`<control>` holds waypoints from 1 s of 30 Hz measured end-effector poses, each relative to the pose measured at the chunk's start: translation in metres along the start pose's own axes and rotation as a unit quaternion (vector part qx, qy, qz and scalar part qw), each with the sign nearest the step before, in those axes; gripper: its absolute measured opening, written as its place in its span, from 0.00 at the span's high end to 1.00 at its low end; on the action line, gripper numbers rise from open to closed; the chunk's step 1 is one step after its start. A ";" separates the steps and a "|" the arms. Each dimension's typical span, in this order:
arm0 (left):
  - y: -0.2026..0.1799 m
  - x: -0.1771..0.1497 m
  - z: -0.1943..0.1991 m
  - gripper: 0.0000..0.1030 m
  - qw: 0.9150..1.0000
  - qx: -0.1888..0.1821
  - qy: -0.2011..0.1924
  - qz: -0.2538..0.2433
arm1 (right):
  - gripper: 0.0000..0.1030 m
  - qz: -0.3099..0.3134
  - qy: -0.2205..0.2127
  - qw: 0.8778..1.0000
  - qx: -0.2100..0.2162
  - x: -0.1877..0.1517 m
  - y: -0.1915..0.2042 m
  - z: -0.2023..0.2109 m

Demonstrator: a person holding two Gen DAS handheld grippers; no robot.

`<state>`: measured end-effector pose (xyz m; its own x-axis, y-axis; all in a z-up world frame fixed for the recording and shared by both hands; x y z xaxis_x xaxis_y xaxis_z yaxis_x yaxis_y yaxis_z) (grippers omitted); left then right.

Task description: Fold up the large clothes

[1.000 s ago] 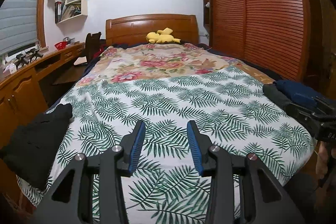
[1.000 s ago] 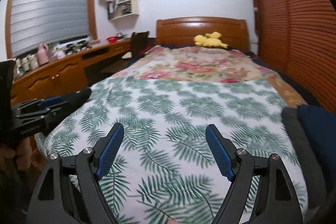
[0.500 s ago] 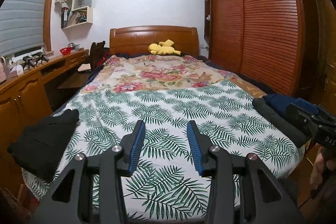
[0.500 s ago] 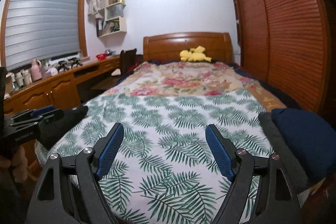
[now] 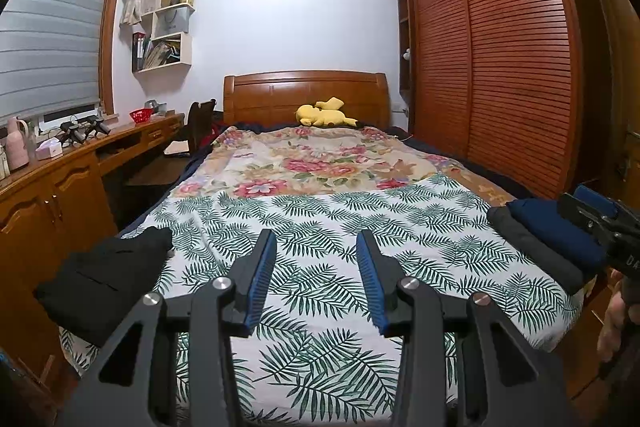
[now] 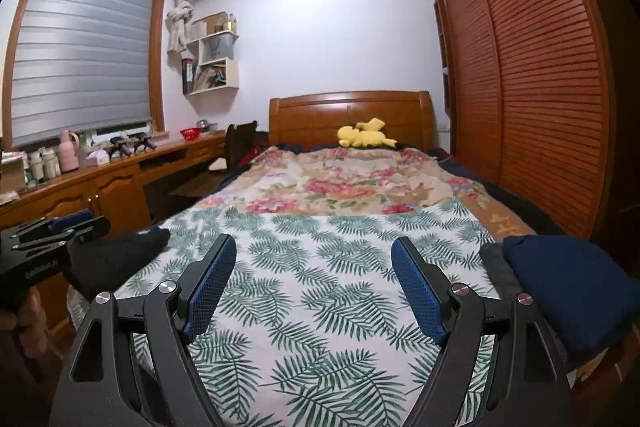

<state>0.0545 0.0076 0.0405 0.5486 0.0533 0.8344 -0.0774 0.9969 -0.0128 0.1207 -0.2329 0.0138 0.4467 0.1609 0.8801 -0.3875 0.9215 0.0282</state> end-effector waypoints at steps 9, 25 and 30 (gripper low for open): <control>-0.005 -0.004 -0.003 0.61 1.000 -0.004 0.006 -0.004 | 0.21 0.001 0.003 1.000 -0.003 -0.004 0.000 0.000; -0.005 -0.007 -0.005 0.61 1.000 -0.006 0.008 -0.001 | 0.21 0.002 0.004 1.000 -0.003 -0.006 -0.001 0.000; -0.004 -0.008 -0.005 0.61 1.000 -0.007 0.008 -0.001 | 0.21 0.001 0.004 1.000 -0.003 -0.005 0.000 0.000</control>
<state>0.0549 0.0035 0.0312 0.5619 0.0528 0.8255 -0.0650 0.9977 -0.0196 0.1183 -0.2342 0.0093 0.4525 0.1654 0.8763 -0.3842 0.9229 0.0242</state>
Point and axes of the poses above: each gripper's, at about its wrist camera, not at the fingertips, and z roughly against the way its jaws point, y to its left, x to its top, the point moved 6 cm from there along -z, roughly the way its jaws point, and after that the axes turned 14 degrees about y, right-handed, at the moved point
